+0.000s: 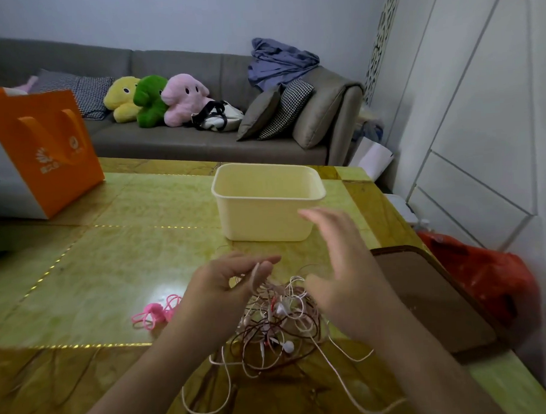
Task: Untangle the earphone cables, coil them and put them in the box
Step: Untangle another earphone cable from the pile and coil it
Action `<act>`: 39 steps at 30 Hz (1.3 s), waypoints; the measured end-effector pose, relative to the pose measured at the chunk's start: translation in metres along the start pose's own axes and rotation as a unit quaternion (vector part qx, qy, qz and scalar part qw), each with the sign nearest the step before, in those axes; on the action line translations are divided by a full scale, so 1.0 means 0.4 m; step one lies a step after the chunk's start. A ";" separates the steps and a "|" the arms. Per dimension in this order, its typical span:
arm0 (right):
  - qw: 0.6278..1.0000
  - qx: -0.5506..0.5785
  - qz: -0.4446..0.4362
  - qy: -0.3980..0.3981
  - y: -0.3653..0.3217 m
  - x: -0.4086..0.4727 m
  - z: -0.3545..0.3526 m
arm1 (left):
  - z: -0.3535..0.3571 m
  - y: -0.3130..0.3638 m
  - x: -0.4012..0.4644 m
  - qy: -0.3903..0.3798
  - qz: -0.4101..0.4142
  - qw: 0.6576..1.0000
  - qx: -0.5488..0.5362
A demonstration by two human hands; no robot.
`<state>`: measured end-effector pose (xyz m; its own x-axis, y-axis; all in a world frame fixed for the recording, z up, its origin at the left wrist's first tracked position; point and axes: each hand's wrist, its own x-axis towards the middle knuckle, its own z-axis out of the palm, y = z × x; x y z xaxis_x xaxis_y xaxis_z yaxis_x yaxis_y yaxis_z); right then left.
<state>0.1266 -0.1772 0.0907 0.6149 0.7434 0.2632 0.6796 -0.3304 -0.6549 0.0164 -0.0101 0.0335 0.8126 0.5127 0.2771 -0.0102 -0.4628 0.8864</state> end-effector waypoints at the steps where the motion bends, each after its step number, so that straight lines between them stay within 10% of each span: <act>1: 0.999 0.030 -0.032 -0.031 -0.016 -0.006 0.008 | 0.004 -0.004 -0.002 0.000 0.016 1.000 0.022; 13: 0.999 -0.025 0.045 -0.017 0.009 0.005 0.094 | -0.006 -0.010 -0.010 0.057 0.094 0.986 0.125; 24: 0.929 0.345 0.094 0.097 0.049 0.039 0.033 | -0.022 -0.010 -0.014 -0.041 0.026 0.985 0.163; 39: 0.943 0.324 0.047 -0.062 0.033 0.020 0.031 | 0.002 0.027 -0.015 -0.045 -0.067 0.989 -0.125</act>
<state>0.1354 -0.1686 0.0756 0.5811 0.8043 0.1240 0.2126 -0.0030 -0.9771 0.0119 -0.0190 0.0412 0.8650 0.4858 0.1258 -0.0327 -0.1955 0.9802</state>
